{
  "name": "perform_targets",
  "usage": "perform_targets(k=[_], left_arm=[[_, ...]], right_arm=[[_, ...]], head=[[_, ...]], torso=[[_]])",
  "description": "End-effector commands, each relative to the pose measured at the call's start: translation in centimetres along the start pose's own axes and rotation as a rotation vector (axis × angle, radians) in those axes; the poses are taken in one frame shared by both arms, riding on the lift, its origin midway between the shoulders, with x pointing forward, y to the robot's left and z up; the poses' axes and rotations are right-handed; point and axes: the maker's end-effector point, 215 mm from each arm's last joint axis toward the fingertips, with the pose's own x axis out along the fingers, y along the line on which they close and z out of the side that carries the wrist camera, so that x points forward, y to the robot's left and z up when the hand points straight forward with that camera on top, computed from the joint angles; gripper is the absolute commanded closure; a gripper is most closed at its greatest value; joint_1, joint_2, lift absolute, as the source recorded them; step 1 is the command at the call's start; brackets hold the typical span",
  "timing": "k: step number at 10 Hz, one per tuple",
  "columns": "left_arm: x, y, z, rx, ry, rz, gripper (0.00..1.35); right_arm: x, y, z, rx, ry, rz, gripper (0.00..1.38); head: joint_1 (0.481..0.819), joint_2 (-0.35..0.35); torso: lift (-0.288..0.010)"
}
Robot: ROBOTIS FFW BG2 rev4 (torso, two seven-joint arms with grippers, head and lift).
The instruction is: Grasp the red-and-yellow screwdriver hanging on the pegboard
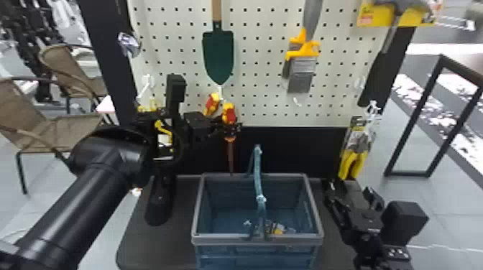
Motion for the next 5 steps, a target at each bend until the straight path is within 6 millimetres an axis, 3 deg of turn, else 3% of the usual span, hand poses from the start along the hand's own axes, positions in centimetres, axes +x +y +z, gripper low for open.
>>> perform_targets(k=[1,5], left_arm=[[-0.08,0.05,-0.02,-0.002,-0.002,0.002,0.96],[-0.2,0.15,-0.16,-0.005,-0.01,0.009,0.96]], right_arm=[[-0.11,-0.02,-0.21,0.0,0.004,0.0,0.4],[-0.17,-0.03,-0.29,0.001,0.006,-0.001,0.4]], head=[[0.549,0.0],[0.549,0.0]], torso=[[-0.1],[-0.1]])
